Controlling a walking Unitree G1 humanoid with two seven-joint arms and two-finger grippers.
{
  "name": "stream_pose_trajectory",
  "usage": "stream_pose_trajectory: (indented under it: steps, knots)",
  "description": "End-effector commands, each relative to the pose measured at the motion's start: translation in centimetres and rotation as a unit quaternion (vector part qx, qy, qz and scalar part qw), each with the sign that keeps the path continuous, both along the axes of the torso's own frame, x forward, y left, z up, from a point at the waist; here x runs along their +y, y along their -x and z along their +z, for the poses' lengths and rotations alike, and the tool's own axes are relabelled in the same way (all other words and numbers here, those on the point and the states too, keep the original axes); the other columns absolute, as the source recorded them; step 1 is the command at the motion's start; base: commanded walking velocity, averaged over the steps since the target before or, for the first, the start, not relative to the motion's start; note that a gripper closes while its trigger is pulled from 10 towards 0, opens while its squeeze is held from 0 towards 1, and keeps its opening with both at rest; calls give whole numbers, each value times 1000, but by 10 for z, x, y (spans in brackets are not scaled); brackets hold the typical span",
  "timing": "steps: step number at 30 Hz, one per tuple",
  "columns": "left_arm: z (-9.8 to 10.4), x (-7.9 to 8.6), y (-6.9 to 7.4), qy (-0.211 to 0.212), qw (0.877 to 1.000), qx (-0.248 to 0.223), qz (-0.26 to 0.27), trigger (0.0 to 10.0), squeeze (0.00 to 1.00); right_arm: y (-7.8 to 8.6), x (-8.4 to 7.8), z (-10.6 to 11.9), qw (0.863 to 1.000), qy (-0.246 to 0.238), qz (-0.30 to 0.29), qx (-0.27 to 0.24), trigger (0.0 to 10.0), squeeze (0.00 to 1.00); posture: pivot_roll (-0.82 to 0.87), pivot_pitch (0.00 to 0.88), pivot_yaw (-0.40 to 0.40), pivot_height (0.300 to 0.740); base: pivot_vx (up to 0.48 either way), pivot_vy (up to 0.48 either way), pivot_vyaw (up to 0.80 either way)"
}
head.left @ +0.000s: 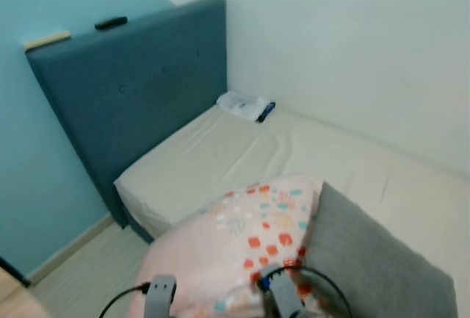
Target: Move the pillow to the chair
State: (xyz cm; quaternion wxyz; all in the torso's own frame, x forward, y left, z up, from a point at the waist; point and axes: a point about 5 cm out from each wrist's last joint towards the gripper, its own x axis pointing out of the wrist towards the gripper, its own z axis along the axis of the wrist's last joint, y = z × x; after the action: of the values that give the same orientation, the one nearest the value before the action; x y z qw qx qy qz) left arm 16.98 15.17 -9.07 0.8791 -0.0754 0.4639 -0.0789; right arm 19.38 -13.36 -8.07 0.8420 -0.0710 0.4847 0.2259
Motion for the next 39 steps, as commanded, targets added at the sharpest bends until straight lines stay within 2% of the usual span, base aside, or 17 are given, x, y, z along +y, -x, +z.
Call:
stream_pose_trajectory:
  steps: [1,6,8,9,10,11,16,17,20,24,26,27,28,32,35,37,39]
  knots:
    - [-2,21,5,-24,999,9,45,10000,0,-3,4,2,1000,1,1,-10,10000,0,-54,0,-23,740,0,0,738]
    - [5,25,-9,-21,998,-17,60,10000,0,-11,-5,5,998,53,3,-36,10000,0,-49,0,-26,740,0,0,736]
    - [8,25,-14,-20,997,-26,63,10000,0,-29,-44,15,978,186,-44,-83,10000,0,-43,0,-26,740,0,0,709]
    - [8,25,-14,-20,997,-26,63,10000,0,-29,-44,15,978,186,-44,-83,10000,0,-43,0,-26,740,0,0,688]
    - [9,26,-16,-20,997,-28,63,10000,0,-35,-60,21,965,233,-70,-99,10000,0,-42,0,-26,740,0,0,688]
    - [9,26,-17,-20,997,-30,62,10000,0,-39,-69,25,958,252,-97,-96,10000,0,-40,0,-27,740,0,0,0]
    - [10,25,-17,-18,997,-34,60,10000,0,-45,-66,28,963,235,-112,-64,10000,0,-46,2,-26,740,0,0,0]
    - [9,25,-16,-18,998,-33,59,10000,0,-41,-62,25,970,223,-96,-32,10000,0,-54,4,-25,740,0,0,0]
    - [7,25,-12,-19,998,-28,59,10000,0,-43,-65,27,974,211,-85,-3,10000,0,-58,6,-29,740,0,0,0]
    - [7,25,-12,-20,998,-27,59,10000,0,-50,-73,34,971,216,-105,-5,10000,0,-57,8,-31,740,0,0,0]
    - [7,24,-12,-21,998,-28,55,10000,0,-75,-74,53,970,173,-167,-38,10000,0,-54,7,-37,740,0,0,0]
    - [7,24,-12,-21,998,-28,55,10000,0,-75,-74,53,970,173,-167,-38,10000,0,-54,7,-37,740,0,0,0]
    - [7,24,-13,-21,998,-29,55,10000,0,-90,-80,67,963,165,-202,-62,10000,0,-55,7,-39,740,0,0,0]
    - [7,24,-13,-21,998,-30,56,10000,0,-94,-88,73,958,158,-228,-66,10000,0,-53,6,-43,740,0,0,0]
    - [7,23,-12,-21,998,-31,54,10000,0,-98,-102,82,949,147,-273,-60,10000,0,-53,10,-45,740,0,0,0]
    - [7,23,-12,-21,998,-31,53,10000,0,-99,-103,84,957,143,-248,-52,10000,0,-57,14,-44,740,0,0,0]
    - [6,22,-11,-21,998,-30,50,10000,0,-99,-100,84,978,129,-162,-27,10000,0,-67,20,-38,740,0,0,0]
